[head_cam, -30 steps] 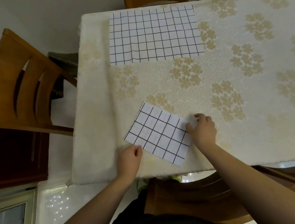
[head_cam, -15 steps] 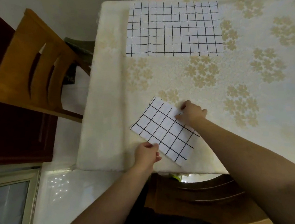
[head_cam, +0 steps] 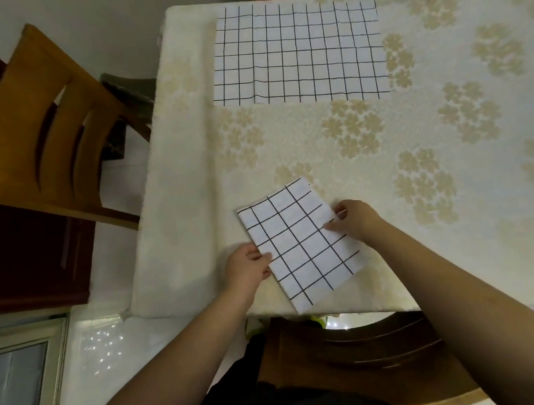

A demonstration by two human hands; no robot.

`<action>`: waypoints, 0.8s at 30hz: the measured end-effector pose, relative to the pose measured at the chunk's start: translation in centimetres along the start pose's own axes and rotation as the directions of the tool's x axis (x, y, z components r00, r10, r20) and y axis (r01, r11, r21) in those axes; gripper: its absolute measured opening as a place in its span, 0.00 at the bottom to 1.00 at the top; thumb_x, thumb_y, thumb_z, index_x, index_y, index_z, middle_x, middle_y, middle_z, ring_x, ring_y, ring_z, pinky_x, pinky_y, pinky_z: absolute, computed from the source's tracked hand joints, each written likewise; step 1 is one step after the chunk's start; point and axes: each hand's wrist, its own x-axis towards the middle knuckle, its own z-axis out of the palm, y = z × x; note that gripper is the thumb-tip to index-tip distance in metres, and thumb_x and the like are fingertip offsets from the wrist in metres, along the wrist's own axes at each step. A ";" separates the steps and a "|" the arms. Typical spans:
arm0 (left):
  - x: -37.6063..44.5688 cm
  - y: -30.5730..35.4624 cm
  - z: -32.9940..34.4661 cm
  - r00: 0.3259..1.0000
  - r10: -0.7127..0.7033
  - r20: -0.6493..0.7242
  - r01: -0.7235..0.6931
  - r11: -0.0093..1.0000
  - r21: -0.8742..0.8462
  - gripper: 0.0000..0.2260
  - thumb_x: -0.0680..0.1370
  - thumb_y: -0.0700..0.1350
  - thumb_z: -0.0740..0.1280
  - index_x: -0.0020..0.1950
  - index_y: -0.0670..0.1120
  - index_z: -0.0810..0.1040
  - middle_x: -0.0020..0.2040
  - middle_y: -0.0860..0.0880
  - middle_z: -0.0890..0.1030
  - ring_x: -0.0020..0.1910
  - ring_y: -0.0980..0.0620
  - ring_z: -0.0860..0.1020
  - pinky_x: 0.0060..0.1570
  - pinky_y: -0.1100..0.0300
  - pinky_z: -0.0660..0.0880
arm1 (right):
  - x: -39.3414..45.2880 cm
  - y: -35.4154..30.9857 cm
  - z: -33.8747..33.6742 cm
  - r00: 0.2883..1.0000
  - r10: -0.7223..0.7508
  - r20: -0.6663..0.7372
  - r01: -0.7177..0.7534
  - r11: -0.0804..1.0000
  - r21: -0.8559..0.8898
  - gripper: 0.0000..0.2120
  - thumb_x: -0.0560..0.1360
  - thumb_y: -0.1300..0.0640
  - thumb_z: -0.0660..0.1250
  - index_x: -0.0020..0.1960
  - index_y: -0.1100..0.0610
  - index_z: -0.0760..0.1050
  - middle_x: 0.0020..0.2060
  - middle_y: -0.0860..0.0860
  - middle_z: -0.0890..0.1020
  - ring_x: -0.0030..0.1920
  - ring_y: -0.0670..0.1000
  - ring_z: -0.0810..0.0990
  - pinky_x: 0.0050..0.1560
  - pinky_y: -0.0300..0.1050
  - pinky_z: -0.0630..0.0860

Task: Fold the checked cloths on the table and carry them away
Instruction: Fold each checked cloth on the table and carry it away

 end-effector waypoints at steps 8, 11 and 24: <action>1.7 2.0 -0.9 0.994 0.034 0.100 -0.045 0.994 0.104 0.03 0.77 0.35 0.68 0.48 0.42 0.77 0.52 0.39 0.81 0.43 0.47 0.81 0.41 0.55 0.81 | -1.9 2.3 0.3 0.993 0.078 0.093 -0.109 0.911 0.399 0.09 0.72 0.56 0.74 0.44 0.61 0.78 0.30 0.51 0.75 0.29 0.48 0.73 0.27 0.34 0.71; 1.5 2.8 -1.4 0.977 0.027 0.210 -0.072 0.975 0.209 0.02 0.80 0.39 0.64 0.51 0.42 0.73 0.48 0.39 0.82 0.38 0.46 0.82 0.32 0.56 0.80 | -2.4 2.5 0.6 0.994 0.081 0.071 -0.104 0.884 0.456 0.08 0.73 0.57 0.74 0.42 0.60 0.77 0.29 0.51 0.74 0.28 0.47 0.72 0.28 0.35 0.72; 1.3 4.8 -3.6 0.906 0.072 0.416 -0.177 0.959 0.219 0.09 0.79 0.37 0.65 0.59 0.44 0.78 0.49 0.45 0.84 0.45 0.48 0.83 0.46 0.57 0.80 | -4.9 3.4 0.3 0.990 -0.087 0.107 0.002 0.787 0.617 0.03 0.76 0.59 0.69 0.45 0.59 0.78 0.31 0.50 0.80 0.35 0.50 0.80 0.43 0.45 0.79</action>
